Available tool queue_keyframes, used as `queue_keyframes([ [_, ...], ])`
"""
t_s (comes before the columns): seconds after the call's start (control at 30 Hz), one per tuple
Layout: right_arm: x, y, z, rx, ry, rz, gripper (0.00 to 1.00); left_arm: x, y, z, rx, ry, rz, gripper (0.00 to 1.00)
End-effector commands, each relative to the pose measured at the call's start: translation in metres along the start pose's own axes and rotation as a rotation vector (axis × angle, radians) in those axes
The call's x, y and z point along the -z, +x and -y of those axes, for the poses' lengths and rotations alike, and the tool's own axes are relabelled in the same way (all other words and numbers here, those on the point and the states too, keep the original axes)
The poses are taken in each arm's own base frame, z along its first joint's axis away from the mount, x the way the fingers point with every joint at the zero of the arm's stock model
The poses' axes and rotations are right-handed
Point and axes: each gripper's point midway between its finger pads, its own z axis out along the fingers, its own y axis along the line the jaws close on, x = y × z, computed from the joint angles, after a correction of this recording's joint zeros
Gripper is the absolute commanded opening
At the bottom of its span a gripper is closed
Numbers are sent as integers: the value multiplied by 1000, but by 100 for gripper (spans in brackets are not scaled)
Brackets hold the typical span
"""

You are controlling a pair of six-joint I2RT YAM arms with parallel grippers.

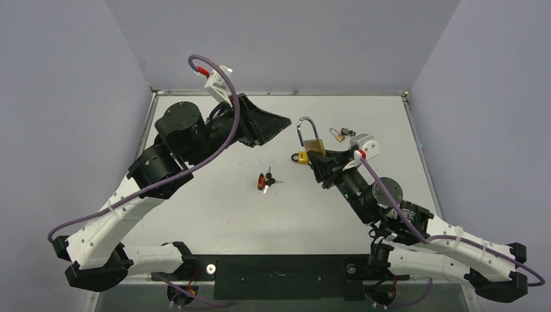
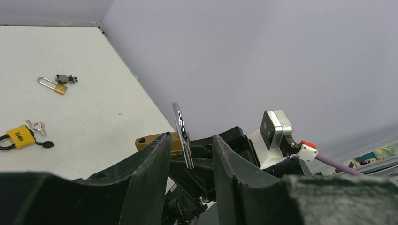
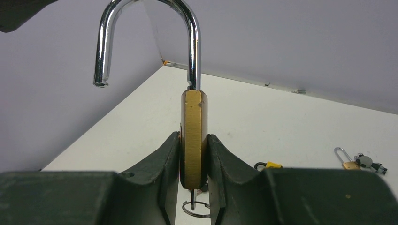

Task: Lock with the key
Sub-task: Lock the lock.

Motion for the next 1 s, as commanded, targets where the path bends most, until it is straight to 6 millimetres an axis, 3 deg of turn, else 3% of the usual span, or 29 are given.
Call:
queue_keyframes([
  [0.0, 15, -65, -21, -137, -146, 126, 0, 11, -14, 17, -78, 75, 45, 36],
  [0.13, 22, -60, -40, -100, -259, 50, 0, 17, -6, 25, -221, 113, -42, 38],
  [0.33, 40, -56, -59, -77, -400, -34, 0, 34, 16, 2, -398, 68, -176, 41],
  [0.47, 49, -51, -62, -55, -442, -78, 0, 42, 44, 7, -395, 168, -290, 43],
  [0.63, 53, -46, -63, -42, -458, -105, 0, 45, 65, 4, -364, 213, -361, 43],
  [0.83, 59, -57, -65, -59, -483, -86, 0, 49, 78, -4, -349, 213, -413, 41],
  [0.97, 62, -61, -69, -63, -512, -83, 0, 51, 79, -6, -345, 208, -413, 35],
])
